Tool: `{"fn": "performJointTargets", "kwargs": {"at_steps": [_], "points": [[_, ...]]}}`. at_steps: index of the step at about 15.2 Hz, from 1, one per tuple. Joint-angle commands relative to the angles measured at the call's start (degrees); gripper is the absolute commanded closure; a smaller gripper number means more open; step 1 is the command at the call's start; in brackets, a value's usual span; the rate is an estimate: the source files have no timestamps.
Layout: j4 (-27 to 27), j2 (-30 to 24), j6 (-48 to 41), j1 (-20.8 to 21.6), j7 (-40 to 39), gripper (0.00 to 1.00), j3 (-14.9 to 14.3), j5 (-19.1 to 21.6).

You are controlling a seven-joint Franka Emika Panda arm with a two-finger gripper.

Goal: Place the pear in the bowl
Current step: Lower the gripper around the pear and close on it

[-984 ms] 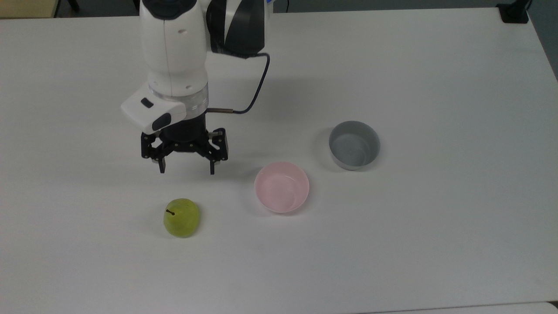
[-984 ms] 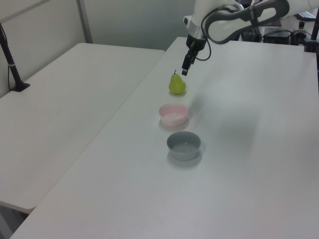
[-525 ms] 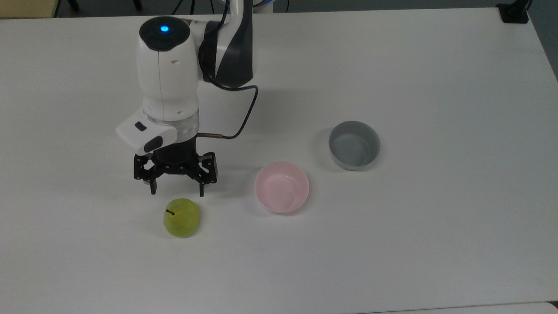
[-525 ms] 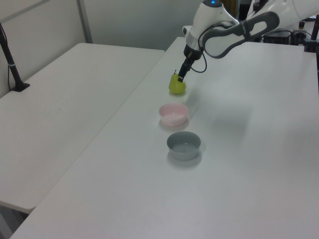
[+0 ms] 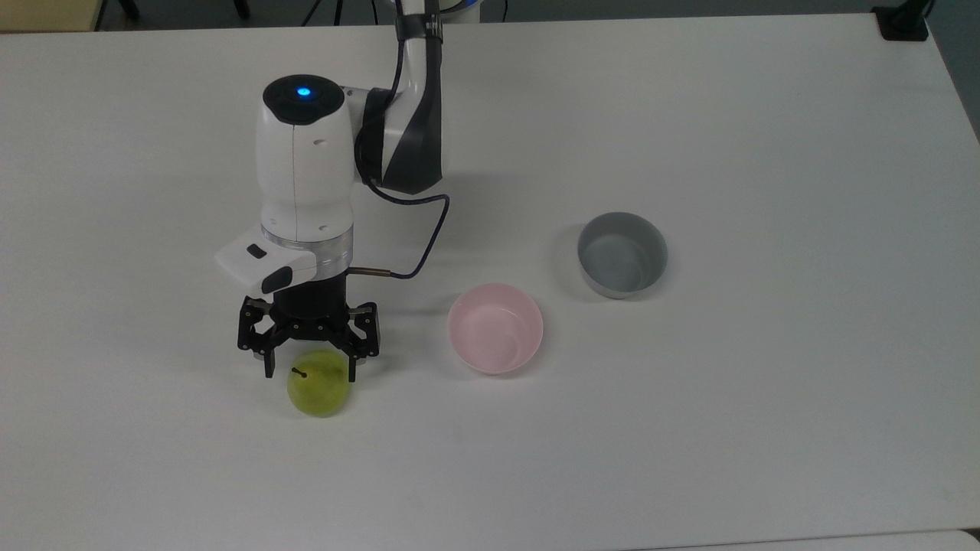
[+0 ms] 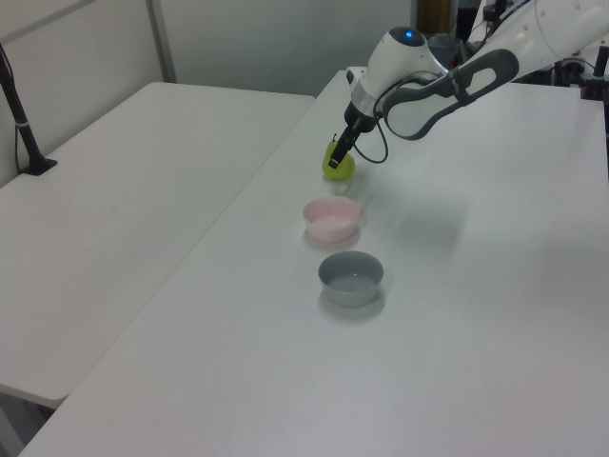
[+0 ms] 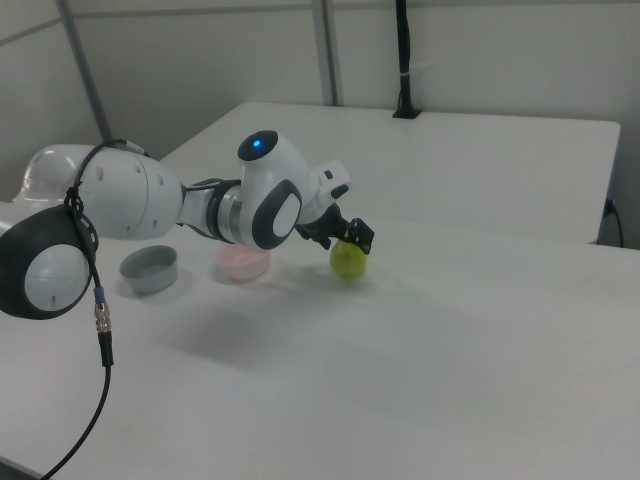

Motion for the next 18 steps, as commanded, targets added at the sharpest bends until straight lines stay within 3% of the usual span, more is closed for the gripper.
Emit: {"fn": "performJointTargets", "kwargs": {"at_steps": [1, 5, 7, 9, 11, 14, 18], "points": [[0.7, 1.4, 2.8, 0.0, 1.7, 0.00, 0.0, -0.4], [0.7, 1.8, 3.1, 0.1, 1.7, 0.08, 0.0, -0.9], [0.7, 1.8, 3.1, 0.2, 1.6, 0.19, -0.1, -1.0], [0.7, 1.8, 3.1, 0.3, 1.6, 0.45, -0.1, -1.0], [0.7, 1.7, 3.1, 0.3, 1.6, 0.63, -0.1, -1.0], [0.7, 1.7, 3.1, 0.4, 1.6, 0.69, -0.1, -1.0], [0.7, 1.3, 2.9, 0.3, 1.5, 0.69, -0.1, -0.9]]}}
